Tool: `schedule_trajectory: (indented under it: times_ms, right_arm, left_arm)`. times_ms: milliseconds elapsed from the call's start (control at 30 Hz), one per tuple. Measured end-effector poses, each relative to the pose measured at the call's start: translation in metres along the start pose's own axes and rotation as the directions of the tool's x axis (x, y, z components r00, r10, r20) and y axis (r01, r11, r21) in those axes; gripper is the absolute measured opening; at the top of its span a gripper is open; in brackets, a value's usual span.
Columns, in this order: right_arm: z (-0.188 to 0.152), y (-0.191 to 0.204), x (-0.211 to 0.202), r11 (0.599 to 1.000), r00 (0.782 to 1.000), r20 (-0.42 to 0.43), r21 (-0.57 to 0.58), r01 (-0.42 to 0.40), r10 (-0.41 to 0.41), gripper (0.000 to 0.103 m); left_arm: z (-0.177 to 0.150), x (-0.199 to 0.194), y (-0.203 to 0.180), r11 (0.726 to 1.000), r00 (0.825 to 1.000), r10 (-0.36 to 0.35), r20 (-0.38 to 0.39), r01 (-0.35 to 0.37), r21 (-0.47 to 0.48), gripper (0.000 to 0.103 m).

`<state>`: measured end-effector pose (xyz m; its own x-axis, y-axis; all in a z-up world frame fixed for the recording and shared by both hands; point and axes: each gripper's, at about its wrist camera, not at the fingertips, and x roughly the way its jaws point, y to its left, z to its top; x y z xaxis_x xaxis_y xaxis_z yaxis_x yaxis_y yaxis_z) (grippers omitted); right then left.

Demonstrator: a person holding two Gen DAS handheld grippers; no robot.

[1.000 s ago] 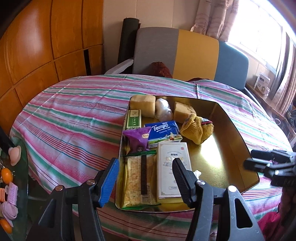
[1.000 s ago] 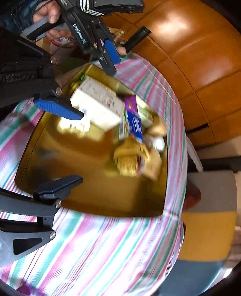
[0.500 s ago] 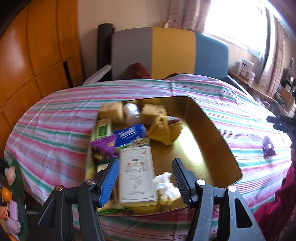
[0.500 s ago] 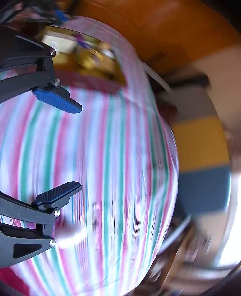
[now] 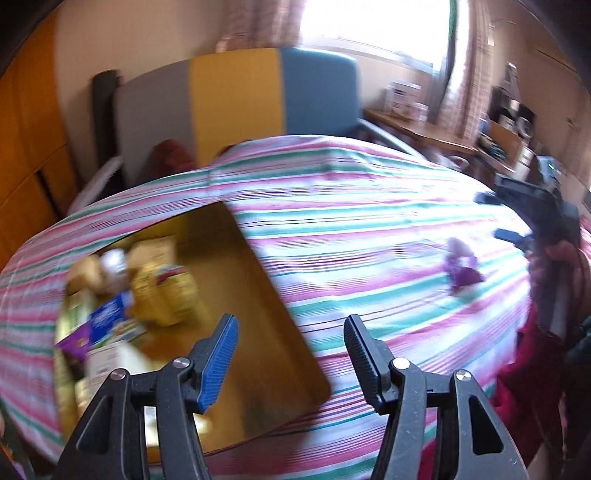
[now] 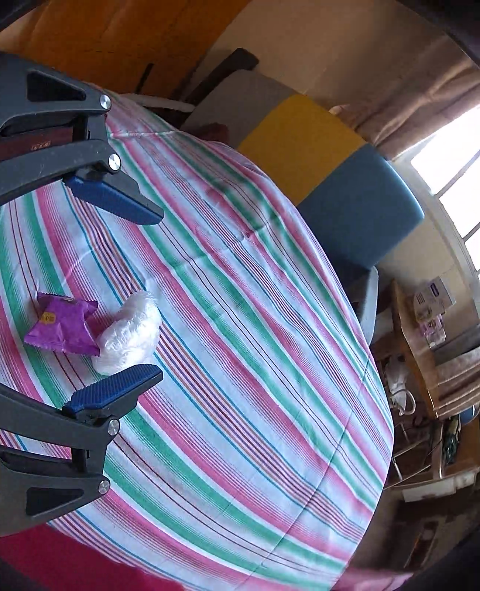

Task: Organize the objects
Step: 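Move both grippers back to the purple packet and plastic-wrapped item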

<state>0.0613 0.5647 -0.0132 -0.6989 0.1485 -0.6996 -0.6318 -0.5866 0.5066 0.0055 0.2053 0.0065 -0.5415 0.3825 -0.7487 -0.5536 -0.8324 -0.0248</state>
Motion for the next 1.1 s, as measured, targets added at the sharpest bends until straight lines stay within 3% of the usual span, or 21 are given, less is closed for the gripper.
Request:
schedule_trajectory:
  times_ms: [267,367,467,500,533,600,900,1000,1100]
  right_arm:
    - [0.004,-0.013,-0.010,0.996,0.998,0.043,0.077,-0.047,0.044,0.079]
    - [0.006,-0.019,-0.015,0.991,0.996,0.065,0.107,-0.075,0.068,0.080]
    - [0.006,-0.022,-0.014,0.987,0.994,0.053,0.129,-0.100,0.094,0.081]
    - [0.006,-0.022,-0.012,0.986,0.994,0.046,0.129,-0.104,0.099,0.081]
    - [0.006,-0.021,-0.011,0.986,0.994,0.040,0.127,-0.107,0.103,0.081]
    - [0.005,-0.020,-0.010,0.987,0.994,0.034,0.119,-0.110,0.107,0.081]
    - [0.007,-0.028,-0.010,0.970,0.984,0.029,0.165,-0.177,0.175,0.082]
    - [0.006,-0.029,-0.008,0.966,0.982,0.024,0.172,-0.191,0.190,0.082]
    - [0.007,-0.030,-0.008,0.964,0.980,0.023,0.177,-0.197,0.196,0.082]
  left_arm:
    - [0.016,0.045,-0.070,0.978,0.977,-0.183,-0.105,0.192,0.080,0.060]
    - [0.019,0.061,-0.093,0.966,0.973,-0.198,-0.119,0.214,0.144,0.060]
    - [0.020,0.077,-0.123,0.921,0.960,-0.238,-0.144,0.271,0.280,0.060]
    - [0.022,0.084,-0.133,0.900,0.948,-0.272,-0.167,0.312,0.305,0.063]
    - [0.024,0.089,-0.141,0.886,0.943,-0.282,-0.175,0.326,0.329,0.070]
    - [0.028,0.097,-0.155,0.859,0.942,-0.292,-0.164,0.334,0.387,0.074]
    - [0.044,0.139,-0.208,0.740,0.920,-0.329,-0.213,0.391,0.547,0.074]
    - [0.046,0.152,-0.218,0.725,0.913,-0.341,-0.224,0.406,0.556,0.074]
    - [0.049,0.164,-0.221,0.734,0.899,-0.363,-0.244,0.437,0.520,0.074]
